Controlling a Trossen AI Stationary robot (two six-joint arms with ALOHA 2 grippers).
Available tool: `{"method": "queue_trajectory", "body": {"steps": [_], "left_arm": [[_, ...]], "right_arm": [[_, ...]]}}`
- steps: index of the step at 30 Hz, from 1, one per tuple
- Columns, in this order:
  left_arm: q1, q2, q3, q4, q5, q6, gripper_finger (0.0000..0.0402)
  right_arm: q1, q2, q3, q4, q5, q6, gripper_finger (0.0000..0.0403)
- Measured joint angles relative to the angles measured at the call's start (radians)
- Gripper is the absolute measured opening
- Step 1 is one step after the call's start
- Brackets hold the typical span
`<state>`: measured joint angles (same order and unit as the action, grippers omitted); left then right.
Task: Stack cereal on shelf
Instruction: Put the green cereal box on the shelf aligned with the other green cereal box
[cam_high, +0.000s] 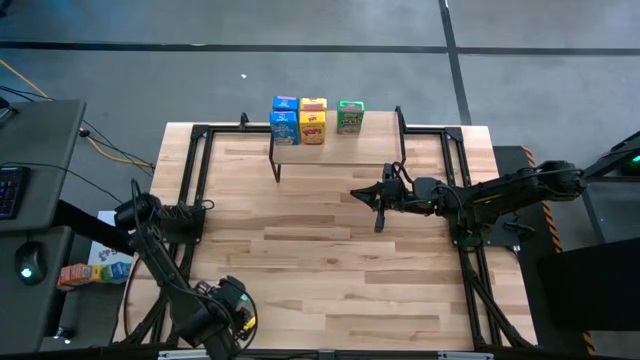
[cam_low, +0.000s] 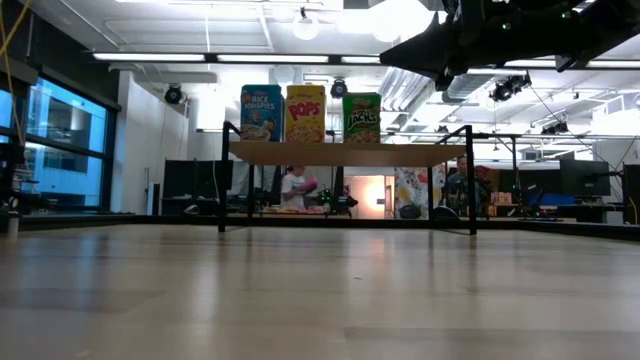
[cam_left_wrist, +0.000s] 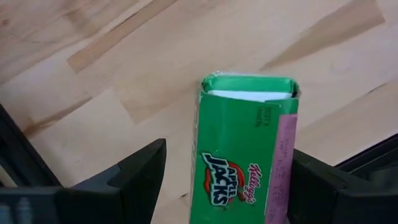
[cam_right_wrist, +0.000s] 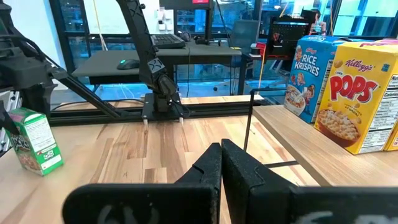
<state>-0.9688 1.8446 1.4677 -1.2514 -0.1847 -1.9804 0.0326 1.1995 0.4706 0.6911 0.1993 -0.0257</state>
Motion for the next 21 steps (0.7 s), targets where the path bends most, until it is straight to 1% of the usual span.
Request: {"method": "queue_trajectory", "body": {"steps": [4,7,15,17,21], "left_arm": [[0.000,0.000,0.000,0.000,0.044,0.021,0.0245],[0.000,0.000,0.000,0.000,0.070,0.030,0.0216],[0.006,-0.005,0.000,-0.001,0.077,0.088,0.0138],[0.009,-0.016,0.000,-0.002,0.062,0.117,0.0125],[0.018,-0.053,0.000,-0.004,-0.034,0.196,0.0112]], "right_arm": [[0.000,0.000,0.000,0.000,0.000,0.000,0.0000],[0.000,0.000,0.000,0.000,0.000,0.000,0.0000],[0.000,0.000,0.000,0.000,0.000,0.000,0.0000],[0.000,0.000,0.000,0.000,-0.002,0.012,0.0000],[0.000,0.000,0.000,0.000,-0.056,0.053,0.0000]]}}
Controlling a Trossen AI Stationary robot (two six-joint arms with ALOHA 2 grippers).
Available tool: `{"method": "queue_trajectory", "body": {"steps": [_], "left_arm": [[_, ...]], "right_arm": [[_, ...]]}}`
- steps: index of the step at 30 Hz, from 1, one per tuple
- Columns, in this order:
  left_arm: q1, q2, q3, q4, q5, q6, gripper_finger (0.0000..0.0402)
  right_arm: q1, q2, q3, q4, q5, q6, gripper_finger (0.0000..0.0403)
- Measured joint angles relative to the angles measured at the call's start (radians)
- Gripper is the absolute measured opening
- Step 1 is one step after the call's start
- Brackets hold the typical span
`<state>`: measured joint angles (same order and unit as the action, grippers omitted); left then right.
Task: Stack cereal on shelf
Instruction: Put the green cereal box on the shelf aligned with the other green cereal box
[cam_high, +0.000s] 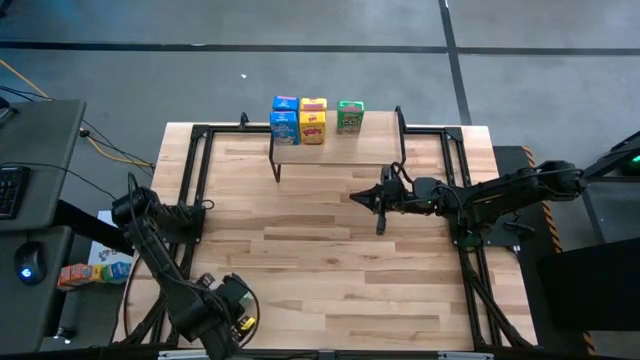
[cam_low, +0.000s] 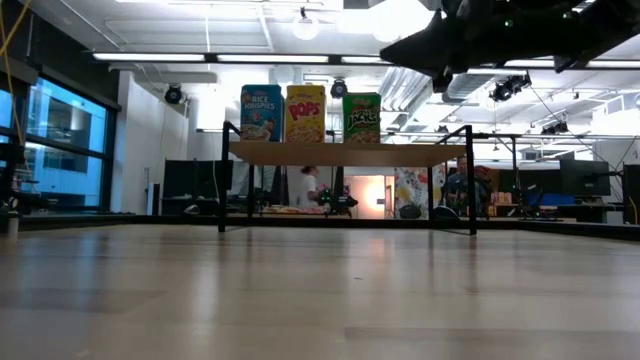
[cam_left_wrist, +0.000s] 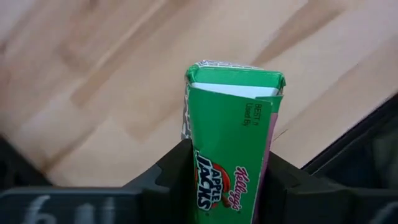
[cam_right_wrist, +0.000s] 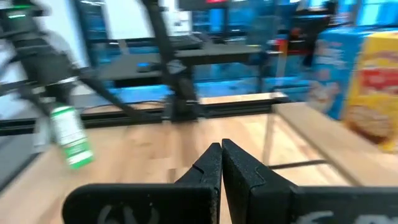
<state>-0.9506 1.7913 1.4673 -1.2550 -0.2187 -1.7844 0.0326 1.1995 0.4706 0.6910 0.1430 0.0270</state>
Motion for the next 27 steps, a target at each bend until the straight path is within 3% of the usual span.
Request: {"method": "queue_trajectory", "body": {"steps": [6,11,18,22,27], "left_arm": [[0.031,-0.099,0.000,-0.018,-0.194,0.160,0.0114],[0.101,-0.169,0.000,-0.020,-0.254,0.295,0.0114],[0.198,-0.188,0.000,0.032,-0.270,0.504,0.0114],[0.230,-0.188,0.000,0.065,-0.269,0.609,0.0114],[0.251,-0.188,0.000,0.080,-0.260,0.690,0.0115]], "right_arm": [[0.009,0.000,0.000,0.051,-0.211,0.026,0.0001],[0.061,0.000,0.000,0.155,-0.230,0.071,0.0024],[0.195,0.024,0.007,0.268,-0.107,0.038,0.0144],[0.247,0.113,0.090,0.267,-0.086,0.018,0.0227],[0.266,0.275,0.291,0.022,-0.087,-0.033,0.0298]]}}
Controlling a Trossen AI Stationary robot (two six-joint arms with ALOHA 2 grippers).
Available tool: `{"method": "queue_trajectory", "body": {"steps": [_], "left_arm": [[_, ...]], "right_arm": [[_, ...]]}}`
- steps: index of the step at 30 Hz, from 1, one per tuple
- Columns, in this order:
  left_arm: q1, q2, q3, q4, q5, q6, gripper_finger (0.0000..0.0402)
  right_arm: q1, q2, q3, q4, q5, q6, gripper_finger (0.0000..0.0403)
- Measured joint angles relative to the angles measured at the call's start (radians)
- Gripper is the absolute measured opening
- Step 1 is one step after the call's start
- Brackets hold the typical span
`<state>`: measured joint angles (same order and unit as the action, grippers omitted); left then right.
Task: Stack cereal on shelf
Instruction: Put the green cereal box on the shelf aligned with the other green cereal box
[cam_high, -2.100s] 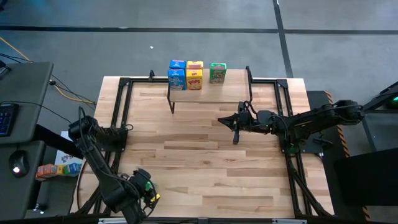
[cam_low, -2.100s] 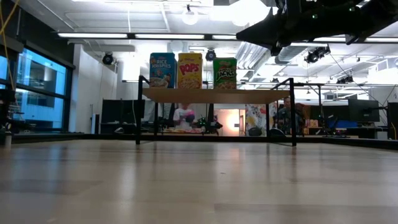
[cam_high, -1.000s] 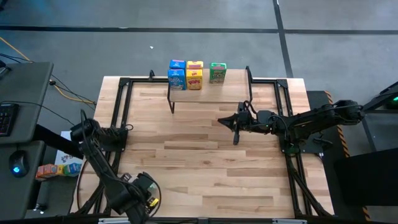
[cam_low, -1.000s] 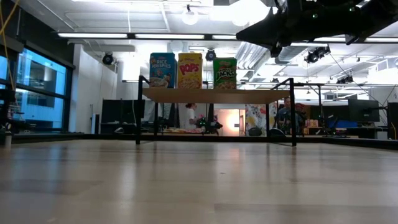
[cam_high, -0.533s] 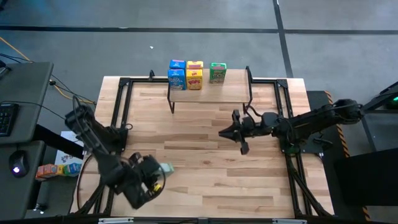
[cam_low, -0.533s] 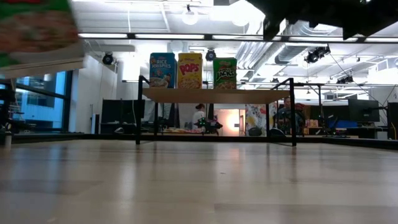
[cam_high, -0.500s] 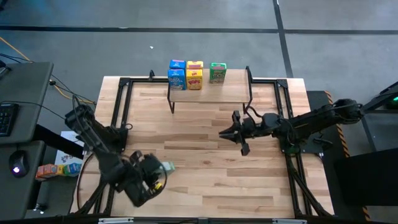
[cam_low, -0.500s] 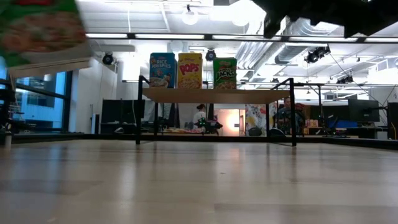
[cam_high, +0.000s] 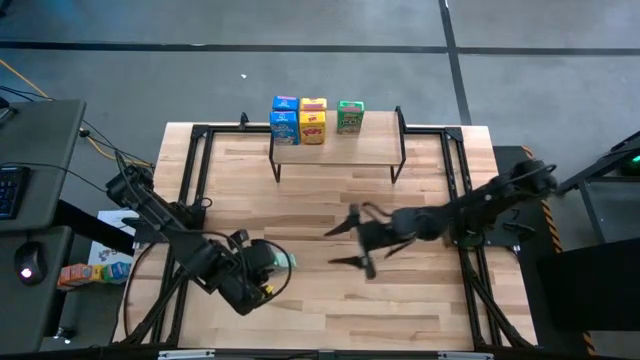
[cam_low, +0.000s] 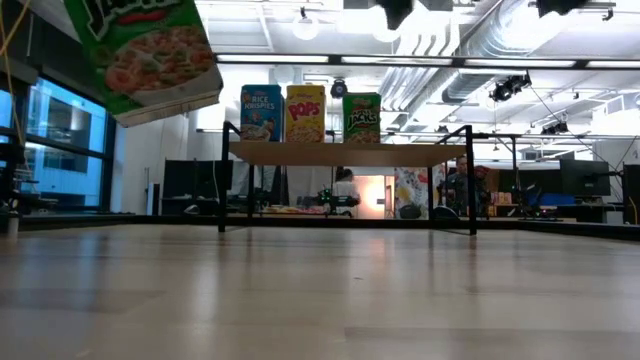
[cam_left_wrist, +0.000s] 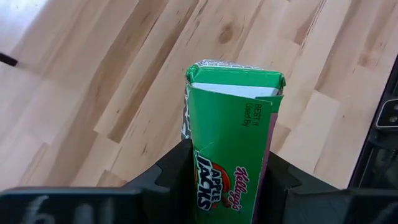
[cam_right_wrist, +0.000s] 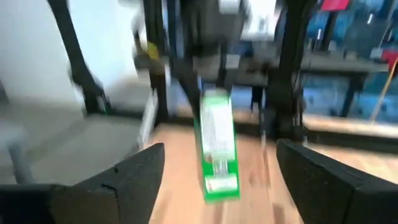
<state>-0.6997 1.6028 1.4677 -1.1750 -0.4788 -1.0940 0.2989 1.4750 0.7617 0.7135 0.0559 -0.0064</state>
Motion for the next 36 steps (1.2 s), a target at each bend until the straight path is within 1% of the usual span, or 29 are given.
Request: {"method": "queue_trajectory", "body": {"steps": [3,5,8,9,13,17,24,27,32,36], "left_arm": [[0.000,-0.004,0.000,0.000,-0.002,0.024,0.0115],[0.000,-0.007,0.000,0.000,-0.004,0.038,0.0115],[-0.004,-0.014,0.000,0.003,-0.024,0.063,0.0115],[-0.005,-0.014,0.000,0.006,-0.031,0.072,0.0115],[-0.007,-0.014,0.000,0.023,-0.056,0.112,0.0115],[-0.008,-0.014,0.000,0.025,-0.089,0.112,0.0115],[-0.008,-0.014,0.000,0.031,-0.134,0.138,0.0115],[-0.009,-0.014,0.000,0.041,-0.151,0.140,0.0115],[-0.006,-0.013,0.000,0.130,-0.204,0.224,0.0115],[0.007,-0.013,0.000,0.169,-0.200,0.277,0.0115]], "right_arm": [[-0.008,0.081,0.149,-0.220,0.005,-0.049,0.0308],[-0.011,0.130,0.242,-0.370,0.005,-0.051,0.0309],[-0.013,0.213,0.360,-0.525,0.023,-0.038,0.0310],[-0.013,0.242,0.395,-0.552,0.030,-0.039,0.0310],[-0.013,0.331,0.483,-0.594,0.067,-0.063,0.0310],[-0.014,0.370,0.529,-0.592,0.049,-0.064,0.0310],[-0.013,0.371,0.530,-0.574,-0.029,-0.036,0.0310],[-0.011,0.371,0.530,-0.566,-0.026,-0.036,0.0310],[-0.010,0.372,0.530,-0.559,-0.006,-0.018,0.0309],[-0.011,0.372,0.530,-0.559,-0.008,-0.019,0.0298]]}}
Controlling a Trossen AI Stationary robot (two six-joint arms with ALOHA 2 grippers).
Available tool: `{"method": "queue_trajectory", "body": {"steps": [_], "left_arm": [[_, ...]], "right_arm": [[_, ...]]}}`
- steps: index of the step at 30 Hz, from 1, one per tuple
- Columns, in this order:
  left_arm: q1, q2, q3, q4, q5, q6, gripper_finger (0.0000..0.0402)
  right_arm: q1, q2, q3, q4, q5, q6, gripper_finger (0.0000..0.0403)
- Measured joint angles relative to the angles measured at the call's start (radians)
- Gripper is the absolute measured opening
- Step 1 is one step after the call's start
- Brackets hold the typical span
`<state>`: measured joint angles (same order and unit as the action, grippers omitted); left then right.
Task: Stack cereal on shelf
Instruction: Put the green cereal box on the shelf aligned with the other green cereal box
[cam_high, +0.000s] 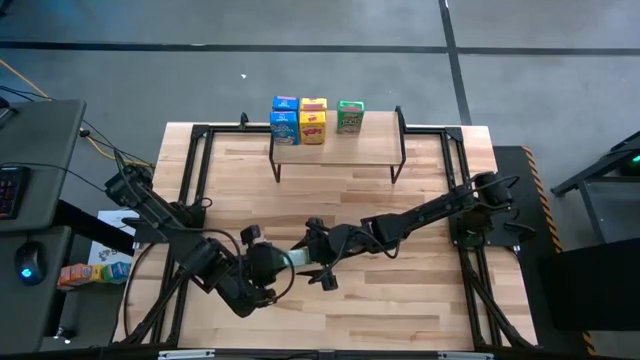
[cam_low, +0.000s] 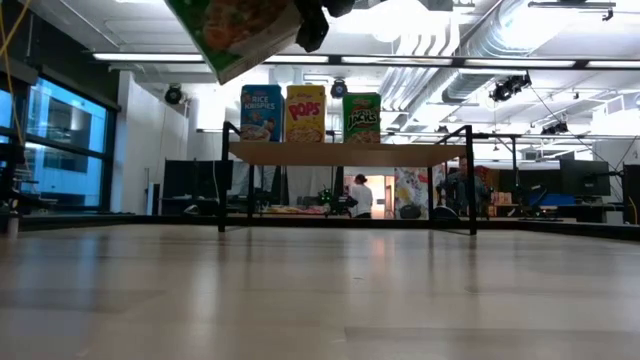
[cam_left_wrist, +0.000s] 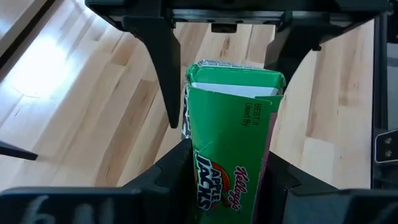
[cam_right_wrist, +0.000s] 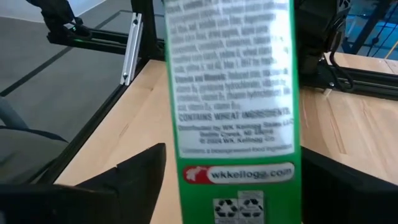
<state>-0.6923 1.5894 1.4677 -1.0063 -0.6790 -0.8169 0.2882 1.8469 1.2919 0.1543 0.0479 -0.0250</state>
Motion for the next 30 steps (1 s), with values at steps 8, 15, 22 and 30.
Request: {"method": "queue_trajectory", "body": {"steps": [8,15,22,30], "left_arm": [[0.012,0.000,0.000,0.002,0.018,0.000,0.0115],[0.012,0.000,0.000,0.000,0.017,0.003,0.0115],[0.034,0.000,0.000,0.003,0.082,0.031,0.0120],[0.053,0.000,0.055,-0.028,0.141,0.057,0.0165]], "right_arm": [[0.000,0.000,0.000,-0.010,0.004,-0.002,0.0206],[-0.002,0.000,0.000,-0.015,0.004,-0.032,0.0123],[-0.002,-0.002,0.002,-0.058,0.022,-0.039,0.0155],[-0.002,-0.023,0.001,-0.172,0.051,-0.055,0.0136]]}}
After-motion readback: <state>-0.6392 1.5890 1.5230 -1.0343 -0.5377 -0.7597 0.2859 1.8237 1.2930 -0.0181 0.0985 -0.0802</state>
